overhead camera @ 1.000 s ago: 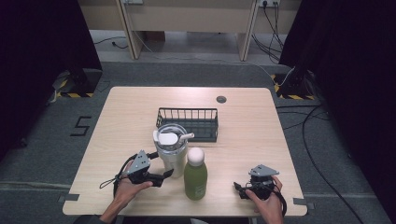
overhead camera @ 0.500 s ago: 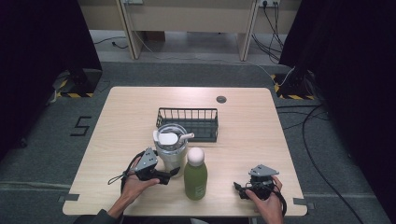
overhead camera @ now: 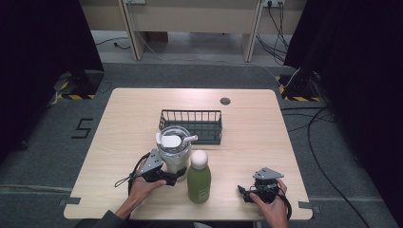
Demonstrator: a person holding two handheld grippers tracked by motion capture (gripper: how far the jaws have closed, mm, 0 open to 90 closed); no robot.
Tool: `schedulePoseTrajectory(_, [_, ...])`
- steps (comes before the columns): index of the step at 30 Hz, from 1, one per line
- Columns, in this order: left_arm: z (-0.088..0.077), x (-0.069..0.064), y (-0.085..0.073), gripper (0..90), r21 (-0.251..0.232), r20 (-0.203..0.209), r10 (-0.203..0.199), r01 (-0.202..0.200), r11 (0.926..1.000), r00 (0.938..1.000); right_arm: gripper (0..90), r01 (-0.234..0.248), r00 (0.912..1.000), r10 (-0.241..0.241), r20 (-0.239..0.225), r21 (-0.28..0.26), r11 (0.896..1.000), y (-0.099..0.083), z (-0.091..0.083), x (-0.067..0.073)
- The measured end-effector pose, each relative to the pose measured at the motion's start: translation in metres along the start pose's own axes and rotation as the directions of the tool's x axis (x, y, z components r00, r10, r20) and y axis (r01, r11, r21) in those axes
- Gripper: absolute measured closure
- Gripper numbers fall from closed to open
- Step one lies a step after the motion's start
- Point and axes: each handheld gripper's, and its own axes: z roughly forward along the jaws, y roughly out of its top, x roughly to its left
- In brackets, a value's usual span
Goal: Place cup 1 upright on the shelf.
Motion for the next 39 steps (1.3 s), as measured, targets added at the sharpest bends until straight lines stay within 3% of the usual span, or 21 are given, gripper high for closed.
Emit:
schedulePoseTrajectory(3, [0.001,0.0,0.0,8.8,-0.026,0.005,-0.011,0.011,0.9996,0.9999,9.6,0.001,1.0,-0.001,-0.001,0.001,1.0,0.0,0.0,0.0])
schedulePoseTrajectory(12, [0.002,0.0,-0.001,9.7,-0.044,-0.003,-0.014,0.014,0.9989,0.9999,9.6,0.003,1.0,-0.003,-0.002,0.0,1.0,0.0,0.0,0.0])
schedulePoseTrajectory(22, [0.001,0.001,0.002,10.1,-0.032,-0.005,-0.012,0.012,0.9994,0.9999,9.6,0.007,1.0,-0.007,-0.006,0.001,1.0,0.0,0.0,0.0])
schedulePoseTrajectory(25, [-0.002,0.004,0.006,10.1,-0.046,0.005,-0.05,0.05,0.9977,0.9987,9.6,0.006,1.0,-0.006,-0.006,0.0,1.0,0.0,0.0,0.0])
schedulePoseTrajectory(31, [-0.009,0.012,0.016,10.2,-0.062,-0.01,-0.068,0.067,0.9958,0.9977,9.6,0.006,1.0,-0.006,-0.006,0.0,1.0,0.0,0.0,0.0])
schedulePoseTrajectory(39, [-0.014,0.019,0.032,10.2,-0.053,-0.029,-0.05,0.048,0.9974,0.9983,9.6,0.006,1.0,-0.006,-0.006,0.002,1.0,0.0,0.0,0.0])
